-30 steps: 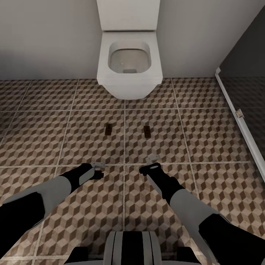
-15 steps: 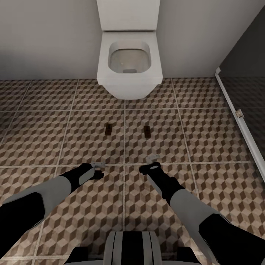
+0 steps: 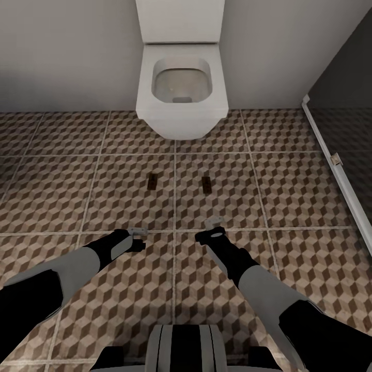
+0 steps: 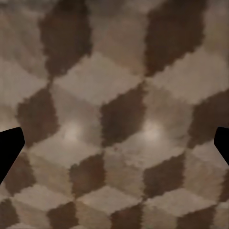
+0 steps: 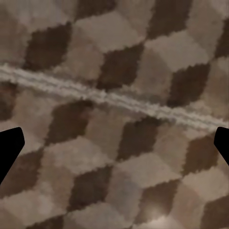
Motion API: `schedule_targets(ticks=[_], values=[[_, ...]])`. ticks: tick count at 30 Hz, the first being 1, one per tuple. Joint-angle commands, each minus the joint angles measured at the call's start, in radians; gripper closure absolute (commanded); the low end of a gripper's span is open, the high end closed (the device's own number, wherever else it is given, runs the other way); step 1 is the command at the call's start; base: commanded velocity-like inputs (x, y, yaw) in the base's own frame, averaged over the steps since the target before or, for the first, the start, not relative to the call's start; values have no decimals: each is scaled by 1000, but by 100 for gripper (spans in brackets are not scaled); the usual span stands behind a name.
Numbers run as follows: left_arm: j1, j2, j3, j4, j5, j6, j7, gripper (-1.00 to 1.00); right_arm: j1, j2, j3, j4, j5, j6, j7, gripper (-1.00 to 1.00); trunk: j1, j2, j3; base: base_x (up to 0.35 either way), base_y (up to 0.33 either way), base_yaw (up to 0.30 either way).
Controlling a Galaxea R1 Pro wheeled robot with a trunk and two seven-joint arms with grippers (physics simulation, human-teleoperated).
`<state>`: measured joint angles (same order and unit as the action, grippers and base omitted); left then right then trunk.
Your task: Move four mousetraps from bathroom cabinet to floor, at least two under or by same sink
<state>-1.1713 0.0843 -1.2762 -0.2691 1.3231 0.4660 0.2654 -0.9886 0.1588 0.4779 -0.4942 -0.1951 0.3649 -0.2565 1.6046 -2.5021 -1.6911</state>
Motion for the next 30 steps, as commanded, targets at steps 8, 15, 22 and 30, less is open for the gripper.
schedule_targets(ticks=[8, 15, 22, 30], values=[[-1, 1, -6, -4, 11, 2, 10, -100, -1, -1, 7, -1, -10, 3, -9, -100, 0, 0, -1, 0, 0, 0], [-1, 0, -5, -4, 11, 3, 11, -100, -1, 0, 7, -1, -11, 3, -9, -100, 0, 0, -1, 0, 0, 0], [-1, 0, -5, -4, 11, 3, 11, -100, -1, 3, 9, -1, -12, 3, -9, -100, 0, 0, -1, 0, 0, 0], [-1, 0, -5, -3, 11, 3, 12, -100, -1, 6, 10, -1, -12, 3, -9, -100, 0, 0, -1, 0, 0, 0]])
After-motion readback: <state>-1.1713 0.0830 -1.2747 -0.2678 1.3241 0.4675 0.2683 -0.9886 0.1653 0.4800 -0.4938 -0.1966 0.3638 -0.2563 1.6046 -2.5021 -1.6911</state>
